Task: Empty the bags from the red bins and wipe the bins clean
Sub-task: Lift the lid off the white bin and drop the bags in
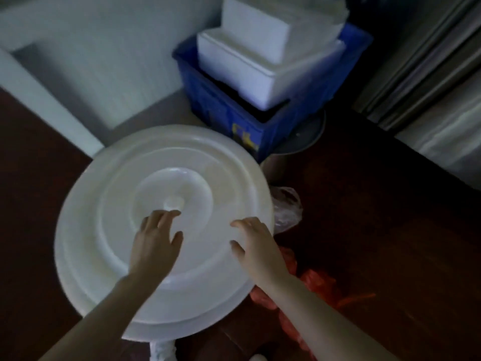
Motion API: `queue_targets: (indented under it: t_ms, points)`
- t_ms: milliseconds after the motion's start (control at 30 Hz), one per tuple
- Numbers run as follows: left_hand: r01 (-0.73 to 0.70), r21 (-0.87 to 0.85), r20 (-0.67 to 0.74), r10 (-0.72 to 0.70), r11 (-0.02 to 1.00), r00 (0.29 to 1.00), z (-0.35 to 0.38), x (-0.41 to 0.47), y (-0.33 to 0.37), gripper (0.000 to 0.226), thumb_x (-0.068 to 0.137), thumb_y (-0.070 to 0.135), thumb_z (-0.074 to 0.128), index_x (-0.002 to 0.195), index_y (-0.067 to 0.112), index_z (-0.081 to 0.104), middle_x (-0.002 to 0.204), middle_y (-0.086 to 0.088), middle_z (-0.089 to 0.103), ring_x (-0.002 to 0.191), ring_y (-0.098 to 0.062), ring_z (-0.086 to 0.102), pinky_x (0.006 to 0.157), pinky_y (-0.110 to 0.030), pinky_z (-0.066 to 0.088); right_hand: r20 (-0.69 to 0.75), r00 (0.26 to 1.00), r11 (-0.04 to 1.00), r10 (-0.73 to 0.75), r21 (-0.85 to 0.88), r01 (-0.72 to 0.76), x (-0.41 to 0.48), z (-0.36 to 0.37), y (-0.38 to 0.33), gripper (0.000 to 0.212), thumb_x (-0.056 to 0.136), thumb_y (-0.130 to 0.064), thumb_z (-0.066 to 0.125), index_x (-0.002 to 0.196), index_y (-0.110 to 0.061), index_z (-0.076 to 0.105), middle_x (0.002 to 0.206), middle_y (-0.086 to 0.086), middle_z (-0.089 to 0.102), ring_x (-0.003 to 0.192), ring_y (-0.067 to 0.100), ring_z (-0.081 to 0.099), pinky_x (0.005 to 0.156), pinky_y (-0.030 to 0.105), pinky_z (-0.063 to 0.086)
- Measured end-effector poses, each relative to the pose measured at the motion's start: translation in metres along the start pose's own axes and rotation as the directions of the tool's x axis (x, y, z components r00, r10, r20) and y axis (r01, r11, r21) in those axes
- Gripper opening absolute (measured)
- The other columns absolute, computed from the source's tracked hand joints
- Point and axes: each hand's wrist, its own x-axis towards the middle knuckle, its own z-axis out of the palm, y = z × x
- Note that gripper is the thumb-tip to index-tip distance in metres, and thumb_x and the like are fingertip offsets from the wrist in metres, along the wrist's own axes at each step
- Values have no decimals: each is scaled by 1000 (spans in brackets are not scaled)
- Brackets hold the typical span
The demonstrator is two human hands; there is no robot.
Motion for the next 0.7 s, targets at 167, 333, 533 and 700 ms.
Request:
queue_targets:
  t_ms: [167,333,533,700]
  points:
    - [96,144,114,-113,985,987,-16,13,-87,67,78,31,78,138,19,52,142,-10,47,131,-35,40,100,-53,41,177,984,988,-16,-148,43,61,46,-53,58,91,-34,62,143,-24,39,141,2,39,126,24,41,105,36,39]
    - [-3,173,181,-29,985,983,-17,22,-131,66,84,48,68,142,25,47,154,-7,34,141,-30,30,112,-48,29,185,982,958,-34,-273,85,110,90,-93,65,88,-34,66,144,-28,33,138,3,39,121,25,44,91,37,49]
    - [-132,118,249,100,984,963,-19,19,-156,60,90,52,56,146,33,41,161,-3,18,147,-26,17,118,-46,20,171,982,913,75,-407,2,136,110,-115,37,92,-14,58,129,-16,52,125,10,45,109,29,53,88,38,50]
    - [-182,100,241,154,978,958,-27,22,-167,58,94,54,47,148,37,34,162,-1,14,149,-25,11,119,-48,18,224,971,908,82,-419,20,142,103,-122,36,90,-11,62,126,-14,56,120,10,47,103,30,60,92,37,47]
